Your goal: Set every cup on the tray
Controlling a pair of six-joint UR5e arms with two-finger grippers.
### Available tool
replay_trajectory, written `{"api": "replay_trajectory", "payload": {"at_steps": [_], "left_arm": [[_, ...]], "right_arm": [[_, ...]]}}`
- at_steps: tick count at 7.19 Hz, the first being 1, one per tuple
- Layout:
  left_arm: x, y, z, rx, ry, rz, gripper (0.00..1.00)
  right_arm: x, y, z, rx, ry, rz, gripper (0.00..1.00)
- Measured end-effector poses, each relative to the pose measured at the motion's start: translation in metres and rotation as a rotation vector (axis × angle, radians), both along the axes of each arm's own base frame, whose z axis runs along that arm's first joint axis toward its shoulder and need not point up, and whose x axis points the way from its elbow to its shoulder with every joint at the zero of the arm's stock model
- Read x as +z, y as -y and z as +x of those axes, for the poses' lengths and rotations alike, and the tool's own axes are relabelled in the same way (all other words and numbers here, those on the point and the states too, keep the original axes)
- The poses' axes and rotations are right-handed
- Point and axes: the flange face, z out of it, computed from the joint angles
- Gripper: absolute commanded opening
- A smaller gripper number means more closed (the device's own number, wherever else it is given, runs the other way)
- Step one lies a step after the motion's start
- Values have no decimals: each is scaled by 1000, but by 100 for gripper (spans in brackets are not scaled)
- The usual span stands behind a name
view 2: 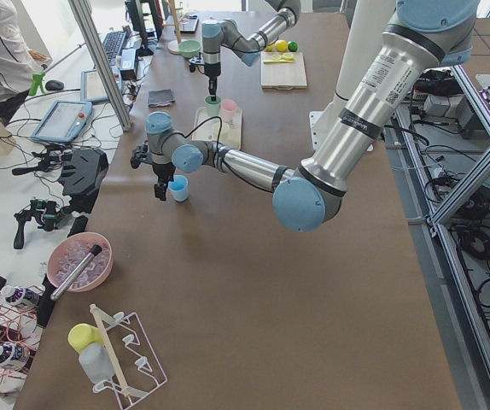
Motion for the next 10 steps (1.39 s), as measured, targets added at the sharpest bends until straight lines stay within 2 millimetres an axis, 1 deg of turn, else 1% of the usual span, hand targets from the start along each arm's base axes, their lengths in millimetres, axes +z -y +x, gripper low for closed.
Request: {"api": "replay_trajectory", "payload": {"at_steps": [1,2,3,4,5,6,7,8,9,10], "left_arm": [[2,-2,4,3,-5,-3,94],[4,-5,8,10,-5,-6,78],[7,-9,17,22,-3,-11,55],[10,-14,28,39,0,-17,10],[13,-18,37,53,3,-21,0],[11,-20,42,61,2,-24,0],[0,-17,46,67,-3,-31,0],[-23,-10,50,70,-7,-41,0],[-55,-2,55,59,-16,-50,0],[-89,4,65,29,-36,-67,0]], "right_arm": [[-2,-2,-3,10,0,8,100],[-7,-1,-2,19,5,14,100],[-15,4,6,31,15,20,100],[-22,14,23,44,29,18,100],[-23,26,46,47,48,5,100],[-20,39,74,40,72,-10,100],[-7,48,101,32,80,-10,100],[10,54,127,23,80,-1,100],[26,60,151,17,81,4,100],[46,65,177,17,74,10,100]]}}
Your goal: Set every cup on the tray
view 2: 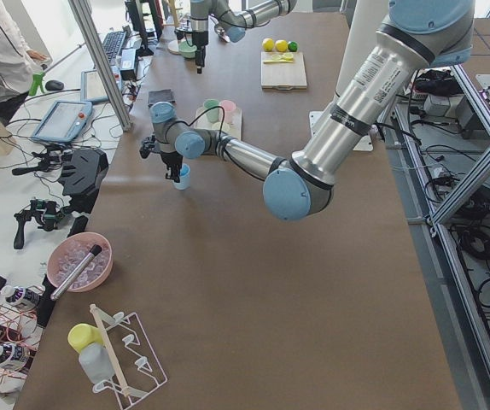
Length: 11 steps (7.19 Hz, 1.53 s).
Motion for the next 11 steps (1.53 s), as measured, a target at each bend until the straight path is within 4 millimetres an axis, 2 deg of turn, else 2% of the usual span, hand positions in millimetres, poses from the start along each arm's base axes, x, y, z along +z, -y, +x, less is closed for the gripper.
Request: {"api": "replay_trajectory", "payload": {"at_steps": [2,3,4,5,6,7,8,9,10,11], "left_arm": [[-69,-10,48,-50,-53,-55,0],[-94,-21,76,-59,-74,-80,0],[-111,-35,102,-56,-87,-101,0],[-121,-47,123,-52,-95,-113,25],[-127,-56,138,-57,-96,-115,98],[-129,-60,148,-67,-97,-109,98],[-129,-60,151,-75,-101,-101,98],[-130,-53,143,-87,-107,-95,98],[-128,-40,121,-93,-116,-90,98],[-114,-31,93,-80,-122,-80,98]], "right_arm": [[49,5,48,-10,-35,34,100],[70,5,64,-22,-51,50,100],[87,4,75,-30,-65,59,100],[100,2,82,-34,-75,60,100],[110,-2,86,-36,-82,56,100],[118,-6,89,-39,-88,55,100],[124,-10,92,-42,-93,56,100],[130,-12,98,-45,-97,62,100],[133,-12,105,-47,-99,70,100],[137,-12,111,-45,-102,74,100]]}}
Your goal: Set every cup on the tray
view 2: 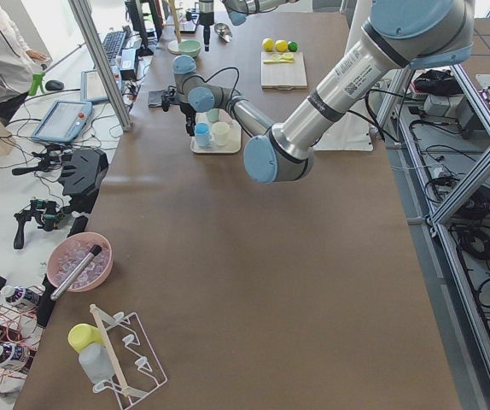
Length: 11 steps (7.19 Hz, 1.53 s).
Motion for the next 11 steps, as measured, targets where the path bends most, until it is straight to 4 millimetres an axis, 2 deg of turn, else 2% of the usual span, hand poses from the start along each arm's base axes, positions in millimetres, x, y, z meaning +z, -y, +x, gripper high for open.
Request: {"api": "replay_trajectory", "payload": {"at_steps": [1,2,3,5,6,7,8,9,10,11], "left_arm": [[29,2,-36,16,6,26,98],[69,0,-75,37,29,68,98],[117,-3,-125,64,67,123,98],[215,-13,-245,112,145,209,98],[257,-24,-303,139,166,239,98],[291,-40,-348,154,170,251,98],[313,-65,-378,153,173,250,98],[325,-96,-395,147,178,247,98],[335,-118,-402,147,187,237,98],[344,-132,-404,150,194,227,98]], "right_arm": [[7,0,9,-2,-6,7,100],[21,-2,20,-19,-19,27,100],[40,-3,37,-42,-38,54,100],[86,-2,84,-82,-80,94,100],[108,-3,105,-100,-98,103,100],[128,-9,122,-108,-110,103,100],[146,-16,140,-113,-119,106,100],[159,-25,156,-118,-121,111,100],[166,-32,164,-121,-120,113,100],[171,-35,167,-121,-121,113,100]]}}
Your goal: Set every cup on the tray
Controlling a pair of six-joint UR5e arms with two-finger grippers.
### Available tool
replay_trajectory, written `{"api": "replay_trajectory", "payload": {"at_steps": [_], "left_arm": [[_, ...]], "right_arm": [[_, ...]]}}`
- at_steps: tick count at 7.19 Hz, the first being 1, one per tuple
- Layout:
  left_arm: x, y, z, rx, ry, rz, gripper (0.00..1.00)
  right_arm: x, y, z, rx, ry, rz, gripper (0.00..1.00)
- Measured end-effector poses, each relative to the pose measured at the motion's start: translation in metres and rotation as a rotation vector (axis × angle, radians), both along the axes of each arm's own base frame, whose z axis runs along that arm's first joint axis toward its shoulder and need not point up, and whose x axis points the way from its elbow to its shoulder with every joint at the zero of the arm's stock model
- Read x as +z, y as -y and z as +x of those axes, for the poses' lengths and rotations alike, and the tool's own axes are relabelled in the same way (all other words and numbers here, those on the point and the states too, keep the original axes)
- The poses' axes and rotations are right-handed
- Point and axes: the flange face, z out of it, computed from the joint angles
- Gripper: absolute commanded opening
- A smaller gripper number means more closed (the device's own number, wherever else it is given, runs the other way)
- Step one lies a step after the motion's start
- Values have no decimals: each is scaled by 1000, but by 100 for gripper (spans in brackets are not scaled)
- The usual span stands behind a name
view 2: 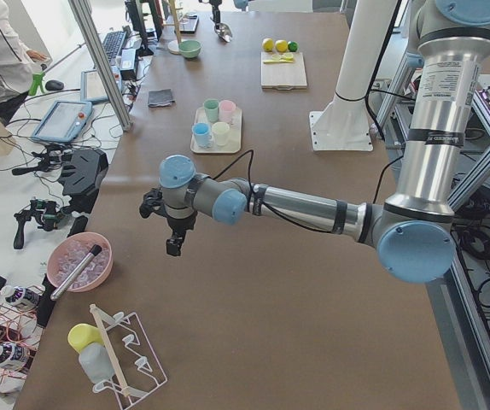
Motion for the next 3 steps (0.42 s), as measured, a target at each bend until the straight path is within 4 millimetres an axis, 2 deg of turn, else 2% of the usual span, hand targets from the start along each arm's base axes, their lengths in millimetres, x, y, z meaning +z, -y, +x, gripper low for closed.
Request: {"api": "replay_trajectory", "payload": {"at_steps": [3], "left_arm": [[3,-10,1,8,-21,3,98]], "right_arm": [[3,-4,4,4,0,2,100]]}}
